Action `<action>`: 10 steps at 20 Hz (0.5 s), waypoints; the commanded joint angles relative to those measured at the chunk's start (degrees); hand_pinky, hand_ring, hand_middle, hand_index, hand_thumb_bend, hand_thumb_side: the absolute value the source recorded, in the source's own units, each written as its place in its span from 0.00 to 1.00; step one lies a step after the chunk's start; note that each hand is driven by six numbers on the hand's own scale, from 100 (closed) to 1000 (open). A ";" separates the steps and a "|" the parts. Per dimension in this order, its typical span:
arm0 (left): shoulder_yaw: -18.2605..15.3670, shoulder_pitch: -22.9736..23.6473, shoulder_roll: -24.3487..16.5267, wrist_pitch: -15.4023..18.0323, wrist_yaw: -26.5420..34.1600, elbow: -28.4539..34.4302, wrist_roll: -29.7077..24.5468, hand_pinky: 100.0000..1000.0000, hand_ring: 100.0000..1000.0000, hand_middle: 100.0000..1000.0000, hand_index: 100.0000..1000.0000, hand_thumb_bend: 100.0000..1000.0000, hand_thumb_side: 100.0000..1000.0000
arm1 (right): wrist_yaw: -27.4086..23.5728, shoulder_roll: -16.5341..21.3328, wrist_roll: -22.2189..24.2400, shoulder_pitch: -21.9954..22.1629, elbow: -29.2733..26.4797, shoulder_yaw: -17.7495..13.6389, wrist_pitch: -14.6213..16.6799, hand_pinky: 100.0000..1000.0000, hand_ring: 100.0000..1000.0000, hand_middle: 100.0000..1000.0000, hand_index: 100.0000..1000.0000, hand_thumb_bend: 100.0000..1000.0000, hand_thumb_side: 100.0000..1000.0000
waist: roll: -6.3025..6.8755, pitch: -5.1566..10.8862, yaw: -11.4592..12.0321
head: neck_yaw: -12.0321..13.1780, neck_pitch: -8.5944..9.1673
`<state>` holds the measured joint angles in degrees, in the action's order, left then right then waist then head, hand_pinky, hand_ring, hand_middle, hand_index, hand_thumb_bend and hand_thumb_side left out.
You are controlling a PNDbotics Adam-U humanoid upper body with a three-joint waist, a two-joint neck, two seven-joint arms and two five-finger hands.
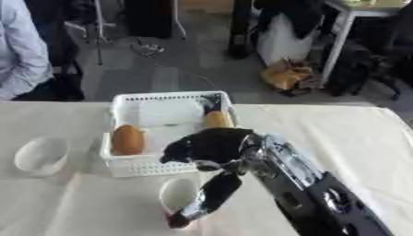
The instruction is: Pick up objects on the table and place them in the box.
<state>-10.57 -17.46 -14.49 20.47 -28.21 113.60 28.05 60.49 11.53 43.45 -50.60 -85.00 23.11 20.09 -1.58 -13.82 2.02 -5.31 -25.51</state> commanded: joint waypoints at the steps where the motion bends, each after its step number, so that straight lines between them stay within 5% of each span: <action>1: -0.13 -0.20 -0.28 0.00 0.30 0.99 -0.24 0.89 0.83 0.88 0.91 0.17 1.00 | 1.38 -0.26 5.92 -1.19 1.31 -0.07 6.60 0.81 0.96 0.97 1.00 0.71 0.99 | 0.20 0.80 0.17 | -0.31 -0.03; 6: -0.11 -0.23 -0.19 -0.01 0.47 0.99 -0.31 0.89 0.83 0.88 0.90 0.16 1.00 | 3.03 -0.68 4.92 -1.49 3.30 0.31 7.73 0.81 0.96 0.97 1.00 0.70 1.00 | 0.18 0.69 0.32 | -0.41 0.03; 10: -0.05 -0.26 -0.04 -0.08 0.70 0.99 -0.55 0.89 0.82 0.86 0.88 0.16 1.00 | 4.81 -1.12 6.49 -1.94 5.84 0.81 8.54 0.80 0.96 0.97 1.00 0.74 0.82 | 0.17 0.54 0.52 | -0.67 -0.05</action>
<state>-10.57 -17.42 -14.22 20.38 -27.78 113.60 27.72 64.37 10.44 42.36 -51.08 -79.44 24.03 21.18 -1.61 -14.15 2.47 -5.80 -25.51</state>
